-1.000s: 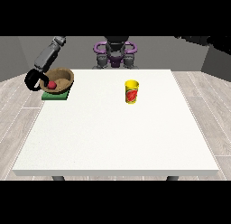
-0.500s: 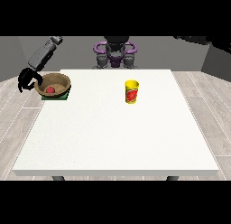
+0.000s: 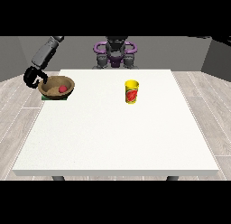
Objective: Pick the cup and pour the ball into the bowl, then pick the bowl and place it on the pad
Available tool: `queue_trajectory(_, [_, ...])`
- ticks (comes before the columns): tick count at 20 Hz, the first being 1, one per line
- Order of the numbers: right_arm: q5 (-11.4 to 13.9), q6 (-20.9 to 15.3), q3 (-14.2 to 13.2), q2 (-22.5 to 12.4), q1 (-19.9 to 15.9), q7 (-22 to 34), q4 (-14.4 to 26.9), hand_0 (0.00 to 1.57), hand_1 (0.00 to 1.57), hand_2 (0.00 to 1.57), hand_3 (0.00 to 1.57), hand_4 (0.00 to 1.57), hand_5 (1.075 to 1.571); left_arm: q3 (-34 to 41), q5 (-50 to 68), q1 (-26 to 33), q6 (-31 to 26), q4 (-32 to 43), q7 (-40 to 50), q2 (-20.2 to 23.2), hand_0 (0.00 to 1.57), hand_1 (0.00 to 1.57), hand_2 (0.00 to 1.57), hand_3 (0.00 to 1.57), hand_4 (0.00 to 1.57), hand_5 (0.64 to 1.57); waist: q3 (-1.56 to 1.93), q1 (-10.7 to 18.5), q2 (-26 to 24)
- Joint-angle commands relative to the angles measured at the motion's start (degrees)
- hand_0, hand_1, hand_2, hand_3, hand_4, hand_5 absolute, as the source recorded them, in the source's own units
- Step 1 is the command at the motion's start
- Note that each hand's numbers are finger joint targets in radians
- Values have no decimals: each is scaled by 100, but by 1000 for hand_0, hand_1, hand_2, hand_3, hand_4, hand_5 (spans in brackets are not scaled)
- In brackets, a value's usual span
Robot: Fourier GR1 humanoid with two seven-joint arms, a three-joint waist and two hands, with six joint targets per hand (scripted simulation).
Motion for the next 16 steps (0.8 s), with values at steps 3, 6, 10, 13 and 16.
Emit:
queue_trajectory(3, [-39, 146, 104, 140, 28, 657, 57, 1571, 1571, 1571, 1401, 952, 1545, -88, -207, 19, -1, 565, -25, 130, 0, 0, 0, 0, 654, 1544, -5, -219, -491])
queue_trajectory(6, [-360, -175, -355, -302, -209, 815, 226, 1337, 1337, 1571, 1060, 0, 1571, 111, -32, -178, -27, 619, 28, 406, 0, 0, 0, 0, 651, 1538, -1, -218, -128])
queue_trajectory(10, [-196, -223, -204, -355, -131, 823, 274, 0, 0, 0, 0, 0, 1503, 66, 63, -156, -29, 483, 182, 464, 0, 0, 0, 0, 654, 1546, 2, -108, -237])
queue_trajectory(13, [-171, 0, -208, -606, -145, 1128, 574, 0, 0, 0, 0, 0, 1484, -253, 502, -152, 210, -416, 779, -104, 0, 0, 0, 0, 870, 1557, 17, -2, -653])
queue_trajectory(16, [-197, 194, -146, -841, -463, 1632, 339, 0, 0, 0, 0, 0, 1416, -646, 435, -43, 284, -386, 1024, -421, 0, 0, 0, 0, 983, 1570, 0, -63, -1497])
